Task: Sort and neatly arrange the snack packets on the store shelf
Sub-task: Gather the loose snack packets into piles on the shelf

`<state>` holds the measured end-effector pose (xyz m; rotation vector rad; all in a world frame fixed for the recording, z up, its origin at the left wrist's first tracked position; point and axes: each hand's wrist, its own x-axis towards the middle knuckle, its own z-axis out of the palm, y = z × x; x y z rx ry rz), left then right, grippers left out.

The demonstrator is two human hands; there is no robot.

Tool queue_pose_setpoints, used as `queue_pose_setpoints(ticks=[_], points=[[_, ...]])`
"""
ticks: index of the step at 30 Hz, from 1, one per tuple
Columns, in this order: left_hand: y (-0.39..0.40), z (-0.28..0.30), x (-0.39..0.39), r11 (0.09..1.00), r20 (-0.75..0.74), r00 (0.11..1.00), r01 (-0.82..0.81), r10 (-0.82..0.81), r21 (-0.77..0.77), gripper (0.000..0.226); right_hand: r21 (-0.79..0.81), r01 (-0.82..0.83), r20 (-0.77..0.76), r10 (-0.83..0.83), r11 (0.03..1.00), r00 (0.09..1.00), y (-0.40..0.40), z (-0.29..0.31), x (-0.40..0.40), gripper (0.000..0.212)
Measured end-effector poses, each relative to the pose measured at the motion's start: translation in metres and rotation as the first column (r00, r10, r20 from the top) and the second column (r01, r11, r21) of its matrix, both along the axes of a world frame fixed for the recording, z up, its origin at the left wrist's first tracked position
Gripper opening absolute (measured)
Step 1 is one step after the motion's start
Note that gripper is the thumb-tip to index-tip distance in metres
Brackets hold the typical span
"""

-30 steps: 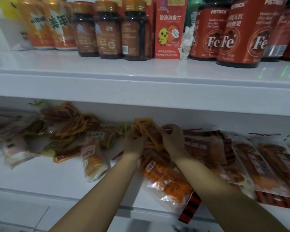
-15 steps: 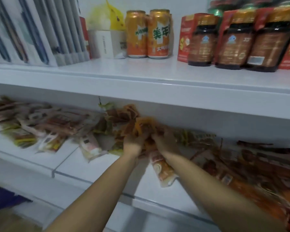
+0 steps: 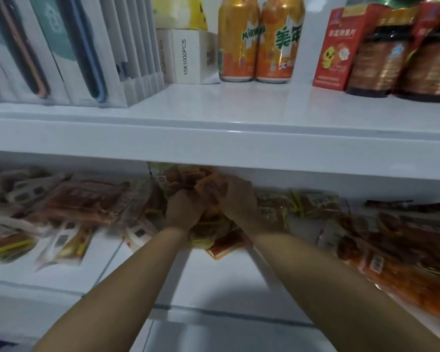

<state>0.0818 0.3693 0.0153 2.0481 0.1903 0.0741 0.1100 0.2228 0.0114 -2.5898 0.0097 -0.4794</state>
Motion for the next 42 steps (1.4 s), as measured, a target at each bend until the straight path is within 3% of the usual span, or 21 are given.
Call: queue_pose_setpoints(ticks=[4, 7, 9, 13, 16, 18, 20, 22, 24, 27, 29, 32, 34, 36, 38, 40, 42], points=[[0.002, -0.002, -0.022, 0.982, 0.158, 0.987, -0.054, 0.026, 0.181, 0.026, 0.212, -0.051, 0.012, 0.049, 0.976, 0.999, -0.022, 0.005, -0.029, 0.045], [-0.015, -0.012, -0.053, 0.974, 0.196, 0.974, 0.067, -0.110, 0.215, 0.031, 0.309, -0.009, 0.042, -0.004, 0.951, 0.999, -0.059, -0.005, -0.069, 0.025], [-0.034, -0.012, -0.073, 0.971, 0.117, 0.975, 0.171, -0.191, 0.166, 0.025, 0.329, 0.051, 0.041, -0.068, 0.943, 0.997, -0.090, -0.017, -0.099, 0.025], [-0.083, -0.016, -0.096, 0.927, -0.209, 0.904, 0.367, -0.374, -0.073, 0.028, 0.276, 0.154, -0.042, -0.149, 0.949, 0.988, -0.143, -0.035, -0.142, 0.029], [-0.107, -0.025, -0.096, 0.899, -0.204, 0.909, 0.399, -0.363, 0.178, 0.033, 0.199, 0.072, -0.135, -0.045, 0.977, 0.990, -0.158, -0.039, -0.163, 0.019], [-0.118, -0.028, -0.096, 0.900, -0.176, 0.926, 0.368, -0.333, 0.234, 0.037, 0.243, -0.013, -0.217, 0.067, 0.970, 0.974, -0.155, -0.039, -0.172, 0.023], [-0.126, -0.033, -0.095, 0.934, -0.151, 0.939, 0.331, -0.310, 0.137, 0.041, 0.328, -0.040, -0.241, 0.125, 0.944, 0.963, -0.151, -0.042, -0.174, 0.024], [-0.130, -0.034, -0.098, 0.962, -0.111, 0.957, 0.262, -0.270, -0.080, 0.041, 0.446, -0.025, -0.204, 0.129, 0.895, 0.971, -0.148, -0.045, -0.174, 0.026], [-0.131, -0.031, -0.102, 0.950, -0.080, 0.974, 0.184, -0.210, -0.254, 0.042, 0.626, -0.007, -0.176, 0.149, 0.780, 0.973, -0.142, -0.045, -0.175, 0.023], [-0.124, -0.018, -0.104, 0.947, 0.029, 0.992, 0.126, -0.123, -0.296, 0.035, 0.778, 0.030, -0.210, 0.215, 0.627, 0.954, -0.128, -0.040, -0.171, 0.019], [-0.111, -0.012, -0.103, 0.956, 0.052, 0.997, 0.064, -0.052, -0.288, 0.044, 0.718, 0.017, -0.270, 0.256, 0.696, 0.928, -0.119, -0.037, -0.162, 0.029], [-0.078, -0.013, -0.100, 0.947, 0.035, 0.999, -0.024, 0.037, -0.320, 0.047, 0.397, -0.007, -0.232, 0.107, 0.918, 0.967, -0.120, -0.033, -0.141, 0.037], [-0.056, -0.014, -0.105, 0.915, -0.007, 0.999, -0.041, 0.042, -0.401, 0.038, 0.175, 0.009, -0.133, 0.014, 0.985, 0.991, -0.125, -0.030, -0.118, 0.046], [-0.039, -0.016, -0.107, 0.868, -0.046, 0.999, -0.024, 0.002, -0.495, 0.058, -0.065, 0.008, -0.116, -0.016, 0.998, 0.993, -0.127, -0.028, -0.091, 0.053], [-0.029, -0.018, -0.108, 0.834, -0.060, 0.998, -0.019, -0.017, -0.551, 0.069, -0.252, -0.040, -0.156, 0.000, 0.967, 0.988, -0.125, -0.030, -0.071, 0.074], [-0.022, -0.019, -0.105, 0.799, -0.094, 0.995, -0.034, -0.028, -0.600, 0.067, -0.284, -0.088, -0.255, 0.013, 0.955, 0.967, -0.123, -0.031, -0.061, 0.091], [-0.018, -0.018, -0.103, 0.762, -0.128, 0.989, -0.024, -0.078, -0.647, 0.050, -0.272, -0.109, -0.325, 0.015, 0.956, 0.946, -0.121, -0.025, -0.062, 0.099]])
